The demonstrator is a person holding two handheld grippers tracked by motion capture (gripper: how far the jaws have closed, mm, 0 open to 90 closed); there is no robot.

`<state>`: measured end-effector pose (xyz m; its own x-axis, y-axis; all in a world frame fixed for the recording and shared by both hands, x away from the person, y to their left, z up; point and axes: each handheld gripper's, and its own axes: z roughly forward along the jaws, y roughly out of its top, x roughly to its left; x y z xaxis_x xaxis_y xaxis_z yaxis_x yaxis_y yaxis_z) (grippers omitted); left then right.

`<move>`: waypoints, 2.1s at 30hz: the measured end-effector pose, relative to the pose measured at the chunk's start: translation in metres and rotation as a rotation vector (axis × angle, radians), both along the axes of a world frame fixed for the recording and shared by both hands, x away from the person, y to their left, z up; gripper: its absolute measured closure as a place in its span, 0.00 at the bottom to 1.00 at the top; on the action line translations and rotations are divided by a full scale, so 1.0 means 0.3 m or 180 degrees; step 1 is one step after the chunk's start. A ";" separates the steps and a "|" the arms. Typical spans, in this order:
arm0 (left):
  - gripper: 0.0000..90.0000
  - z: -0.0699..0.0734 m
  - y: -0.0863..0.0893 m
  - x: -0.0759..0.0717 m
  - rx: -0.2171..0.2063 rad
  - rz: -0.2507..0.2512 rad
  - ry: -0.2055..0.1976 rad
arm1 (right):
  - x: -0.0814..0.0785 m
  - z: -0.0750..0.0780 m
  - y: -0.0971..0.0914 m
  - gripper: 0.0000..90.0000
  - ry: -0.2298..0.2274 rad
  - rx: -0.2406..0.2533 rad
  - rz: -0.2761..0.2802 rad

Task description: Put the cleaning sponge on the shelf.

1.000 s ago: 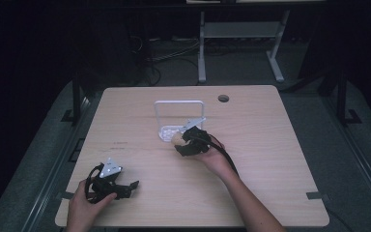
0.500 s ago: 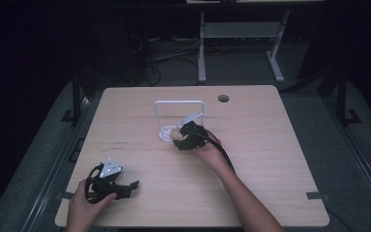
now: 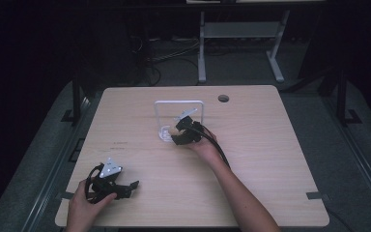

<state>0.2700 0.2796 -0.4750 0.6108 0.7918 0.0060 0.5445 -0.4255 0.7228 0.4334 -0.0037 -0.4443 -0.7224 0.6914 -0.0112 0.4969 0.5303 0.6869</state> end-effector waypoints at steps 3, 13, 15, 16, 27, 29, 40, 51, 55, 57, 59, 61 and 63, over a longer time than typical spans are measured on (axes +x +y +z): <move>0.14 0.000 0.000 0.000 0.0000 0.0001 0.0002 | 0.005 -0.006 0.002 0.45 0.0016 -0.0021 -0.0007; 0.14 0.000 0.000 0.000 -0.0003 0.0002 0.0000 | 0.019 -0.024 0.010 0.45 0.0041 -0.0077 -0.0025; 0.14 0.000 0.000 0.000 -0.0003 0.0001 0.0001 | 0.021 -0.025 0.012 0.45 0.0045 -0.0089 -0.0036; 0.14 0.000 0.000 0.000 -0.0002 0.0001 0.0000 | 0.022 -0.026 0.012 0.45 0.0051 -0.0096 -0.0032; 0.14 0.000 0.000 0.000 -0.0004 0.0002 -0.0003 | 0.020 -0.019 0.012 0.39 0.0014 -0.0124 -0.0035; 0.14 0.000 0.000 0.000 -0.0002 0.0001 -0.0005 | 0.013 -0.004 0.009 0.39 -0.0021 -0.0099 -0.0029; 0.14 0.000 0.000 0.000 0.0003 0.0001 -0.0001 | -0.062 0.087 -0.025 0.60 -0.0174 0.0064 0.0087; 0.14 0.000 0.000 0.000 0.0008 -0.0004 0.0001 | -0.131 0.050 -0.049 0.99 -0.0028 0.0012 0.0322; 0.14 0.000 0.000 0.000 0.0000 0.0000 0.0001 | -0.142 0.023 -0.046 1.00 0.0068 0.0030 0.0348; 0.14 0.000 0.000 0.000 0.0000 0.0000 0.0002 | -0.143 0.007 -0.043 1.00 0.0113 0.0026 0.0367; 0.14 0.000 0.000 0.000 0.0000 0.0000 0.0002 | -0.141 -0.007 -0.039 1.00 0.0143 0.0000 0.0379; 0.14 0.000 0.000 0.000 -0.0001 0.0000 0.0001 | -0.137 -0.026 -0.037 1.00 0.0192 -0.0021 0.0371; 0.14 0.000 0.000 0.000 0.0000 0.0000 0.0002 | -0.136 -0.032 -0.036 1.00 0.0204 -0.0021 0.0361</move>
